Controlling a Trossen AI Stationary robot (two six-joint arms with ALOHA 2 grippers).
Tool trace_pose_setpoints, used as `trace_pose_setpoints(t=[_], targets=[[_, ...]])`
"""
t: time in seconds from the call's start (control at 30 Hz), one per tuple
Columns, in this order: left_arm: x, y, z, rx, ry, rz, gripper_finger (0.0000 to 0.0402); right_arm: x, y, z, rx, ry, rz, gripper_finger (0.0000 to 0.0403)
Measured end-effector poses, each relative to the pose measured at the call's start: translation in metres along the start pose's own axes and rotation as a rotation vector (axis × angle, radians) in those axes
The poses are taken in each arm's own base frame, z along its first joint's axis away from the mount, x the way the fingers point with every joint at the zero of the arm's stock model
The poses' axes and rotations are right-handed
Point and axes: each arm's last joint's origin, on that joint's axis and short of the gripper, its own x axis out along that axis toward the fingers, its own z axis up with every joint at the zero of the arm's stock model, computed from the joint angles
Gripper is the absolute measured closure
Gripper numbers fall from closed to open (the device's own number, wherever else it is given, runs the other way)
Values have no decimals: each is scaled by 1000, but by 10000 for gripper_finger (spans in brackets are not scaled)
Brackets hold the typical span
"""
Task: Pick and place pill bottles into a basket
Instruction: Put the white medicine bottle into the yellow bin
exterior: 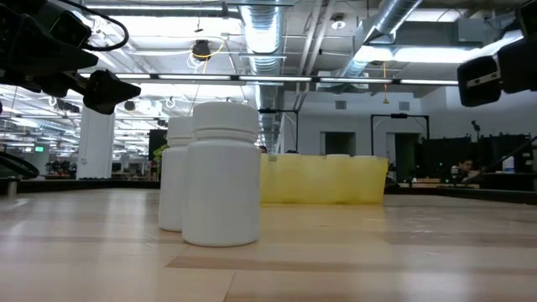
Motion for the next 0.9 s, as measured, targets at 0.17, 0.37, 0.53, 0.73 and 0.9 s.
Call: trace_pose_setpoints(t=[0.17,0.37,0.53,0.73,0.9], targets=[[0,0,0,8,-1,0,15,1,-8,-2,-12,21,-77,402],[0,0,0,7,0,0,15,2,-14,-4,-1,42,-101,402],[0,0,0,1,0,0,15,1,-16,-4,28,41,-122,402],[0,0,0,6,0,0,15,1,-19,-4,63,40,-146,402],[0,0,0,6,0,0,15,1,-20,-4,115,36,-153,402]])
